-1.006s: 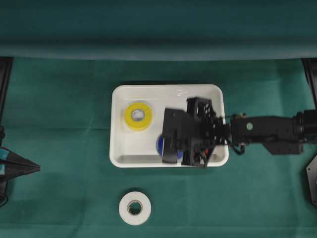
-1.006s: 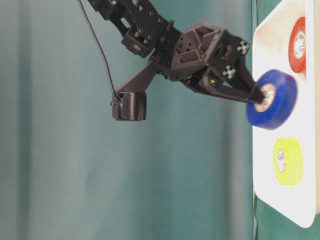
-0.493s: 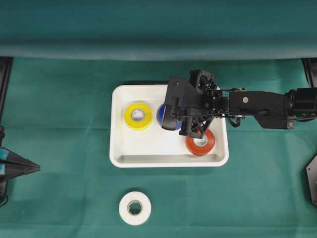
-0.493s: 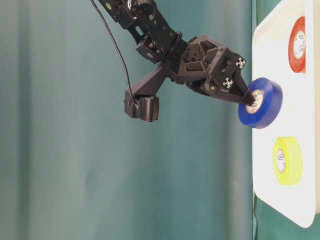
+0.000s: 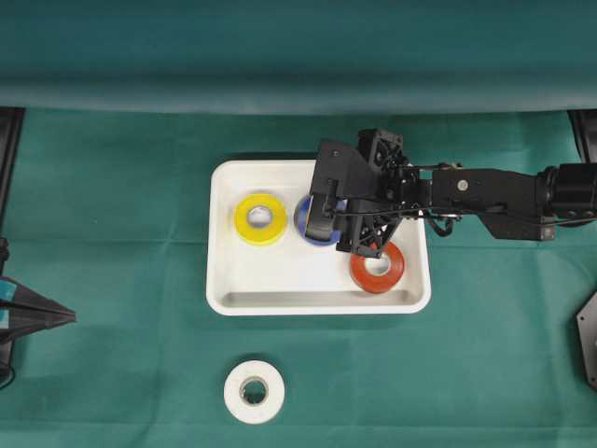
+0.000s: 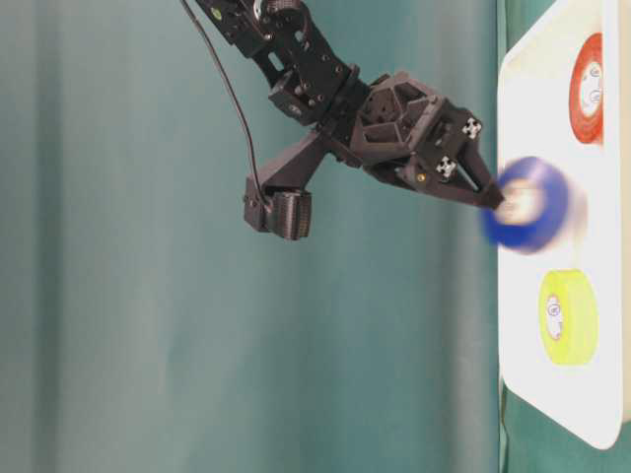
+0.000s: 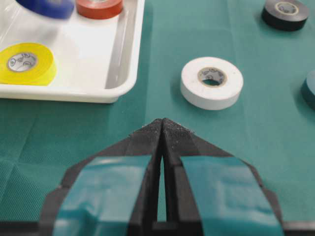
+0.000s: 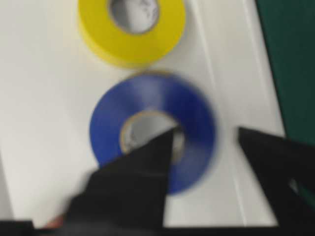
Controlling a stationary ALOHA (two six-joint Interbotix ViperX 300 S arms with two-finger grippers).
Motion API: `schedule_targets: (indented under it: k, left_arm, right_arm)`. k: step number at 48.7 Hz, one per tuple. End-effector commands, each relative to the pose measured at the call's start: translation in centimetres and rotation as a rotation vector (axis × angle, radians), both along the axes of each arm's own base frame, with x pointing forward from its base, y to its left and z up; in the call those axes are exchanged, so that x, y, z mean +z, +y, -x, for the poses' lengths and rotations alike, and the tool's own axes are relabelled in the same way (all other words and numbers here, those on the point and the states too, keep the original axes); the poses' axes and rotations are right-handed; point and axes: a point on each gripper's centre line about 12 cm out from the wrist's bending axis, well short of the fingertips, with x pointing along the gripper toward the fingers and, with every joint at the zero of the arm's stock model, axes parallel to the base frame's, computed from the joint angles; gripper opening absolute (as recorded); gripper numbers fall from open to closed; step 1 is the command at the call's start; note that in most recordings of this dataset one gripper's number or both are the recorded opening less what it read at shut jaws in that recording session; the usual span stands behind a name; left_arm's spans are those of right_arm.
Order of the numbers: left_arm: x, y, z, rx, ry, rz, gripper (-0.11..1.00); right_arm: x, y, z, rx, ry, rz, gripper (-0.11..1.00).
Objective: Put the tape into the white case with the right arm.
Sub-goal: 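Open the right gripper and retract it to the right side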
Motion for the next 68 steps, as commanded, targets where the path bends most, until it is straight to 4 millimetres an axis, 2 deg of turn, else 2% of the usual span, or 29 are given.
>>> schedule_targets:
  k: [1, 6, 8, 12, 20, 32, 42, 51, 68]
  left_arm:
    - [0.5, 0.0, -0.1, 0.002, -0.014, 0.0, 0.0]
    - [0.5, 0.0, -0.1, 0.002, -0.014, 0.0, 0.0]
    - [0.5, 0.0, -0.1, 0.003, -0.014, -0.001, 0.0]
    - [0.5, 0.0, -0.1, 0.002, -0.014, 0.0, 0.0]
    - [0.5, 0.0, -0.1, 0.002, -0.014, 0.0, 0.0]
    - [0.5, 0.0, -0.1, 0.001, -0.012, 0.0, 0.0]
    - [0.5, 0.0, -0.1, 0.003, -0.014, -0.001, 0.0]
    - [0.5, 0.0, -0.1, 0.003, -0.014, -0.001, 0.0]
    - [0.5, 0.0, -0.1, 0.003, -0.015, -0.001, 0.0]
  right_arm:
    - [0.9, -0.1, -0.3, 0.005, -0.034, 0.009, 0.32]
    - [0.8, 0.0, -0.2, 0.009, -0.04, 0.006, 0.63]
    - [0.7, 0.1, -0.1, 0.01, -0.039, 0.005, 0.7]
    - [0.5, 0.1, 0.1, 0.007, -0.029, 0.001, 0.62]
    - [0.1, 0.6, 1.4, 0.004, -0.005, -0.004, 0.62]
    - [0.7, 2.3, 5.7, 0.003, -0.005, -0.011, 0.62]
    - [1.0, 4.3, 9.4, 0.027, -0.078, -0.025, 0.62]
    - [0.7, 5.9, 11.8, 0.067, -0.15, -0.034, 0.62]
    - [0.0, 7.7, 16.2, 0.07, -0.167, -0.034, 0.62]
